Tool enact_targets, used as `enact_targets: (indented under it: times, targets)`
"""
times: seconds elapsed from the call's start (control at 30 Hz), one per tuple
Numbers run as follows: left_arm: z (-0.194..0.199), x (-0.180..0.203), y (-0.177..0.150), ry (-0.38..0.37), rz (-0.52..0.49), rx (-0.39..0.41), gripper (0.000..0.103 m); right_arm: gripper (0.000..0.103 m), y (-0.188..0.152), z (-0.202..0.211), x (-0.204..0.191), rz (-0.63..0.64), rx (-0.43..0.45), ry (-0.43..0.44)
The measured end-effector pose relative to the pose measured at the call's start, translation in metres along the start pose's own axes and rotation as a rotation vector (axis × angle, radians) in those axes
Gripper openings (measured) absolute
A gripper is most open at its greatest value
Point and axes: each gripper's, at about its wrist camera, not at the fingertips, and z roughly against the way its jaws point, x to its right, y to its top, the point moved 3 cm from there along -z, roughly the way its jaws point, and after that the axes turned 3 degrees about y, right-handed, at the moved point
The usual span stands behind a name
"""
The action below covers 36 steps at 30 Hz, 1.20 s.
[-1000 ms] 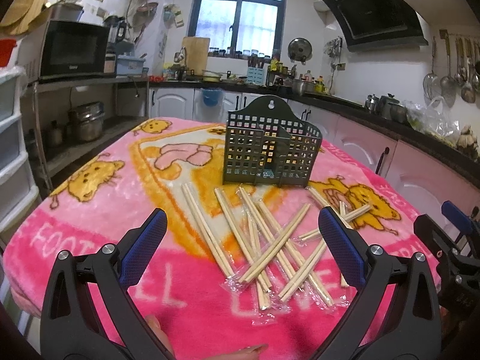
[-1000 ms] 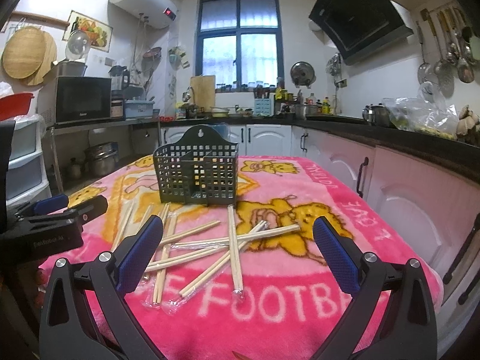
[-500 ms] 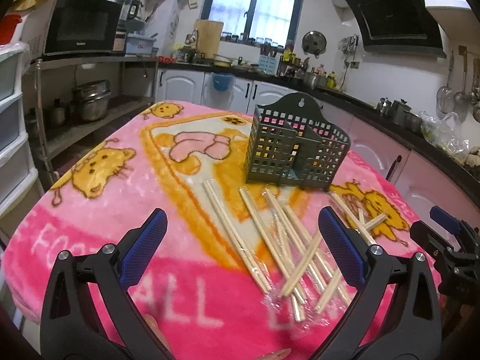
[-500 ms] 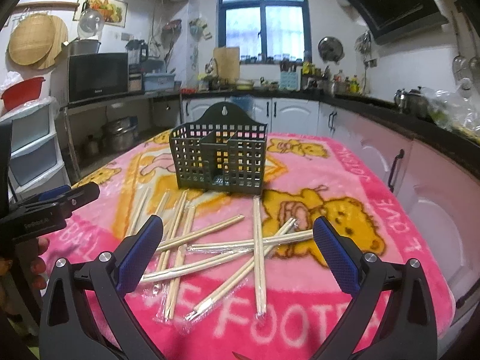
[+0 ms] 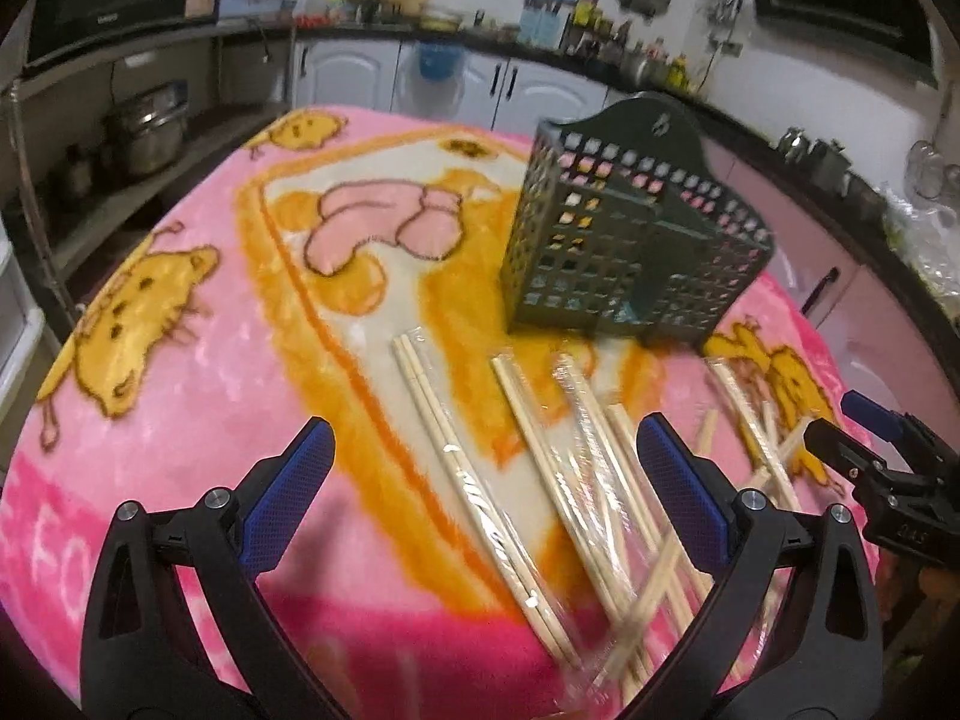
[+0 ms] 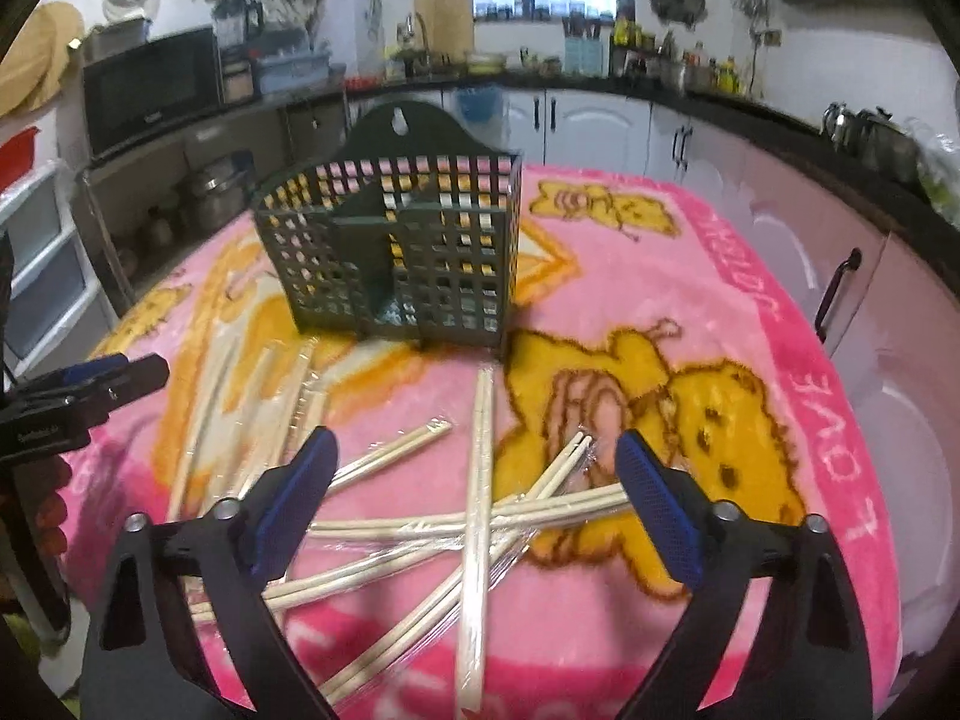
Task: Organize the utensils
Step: 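Grasp a wrapped chopstick with the left tool while the right tool grasps another, then lift both held chopsticks and carry them above the green caddy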
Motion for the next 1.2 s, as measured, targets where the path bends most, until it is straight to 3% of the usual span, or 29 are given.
enact_targets:
  times: [0.13, 0.3, 0.53, 0.83, 1.0, 1.1, 1.13, 1.2]
  targets:
    - [-0.019, -0.006, 0.008, 0.0, 0.009, -0.049, 0.087, 0.075, 0.007, -0.02, 0.007, -0.012, -0.066, 0.017]
    - [-0.04, -0.017, 0.014, -0.034, 0.039, -0.132, 0.063, 0.063, 0.012, -0.038, 0.009, 0.002, -0.115, 0.03]
    - [-0.065, -0.033, 0.023, -0.091, 0.116, -0.249, 0.043, 0.049, 0.019, -0.062, 0.017, -0.043, -0.172, 0.084]
    - [-0.091, -0.042, 0.041, -0.111, 0.176, -0.316, 0.034, 0.048, 0.024, -0.082, 0.029, -0.088, -0.239, 0.144]
    - [-0.099, -0.046, 0.046, -0.079, 0.149, -0.315, 0.016, 0.041, 0.025, -0.095, 0.031, -0.106, -0.284, 0.168]
    - [-0.103, -0.048, 0.049, -0.079, 0.133, -0.306, 0.012, 0.025, 0.025, -0.101, 0.03, -0.112, -0.295, 0.175]
    - [-0.103, -0.048, 0.049, -0.082, 0.127, -0.301, 0.012, 0.013, 0.025, -0.1, 0.03, -0.114, -0.297, 0.178]
    - [-0.103, -0.048, 0.048, -0.086, 0.118, -0.291, 0.011, 0.01, 0.026, -0.098, 0.032, -0.13, -0.295, 0.194]
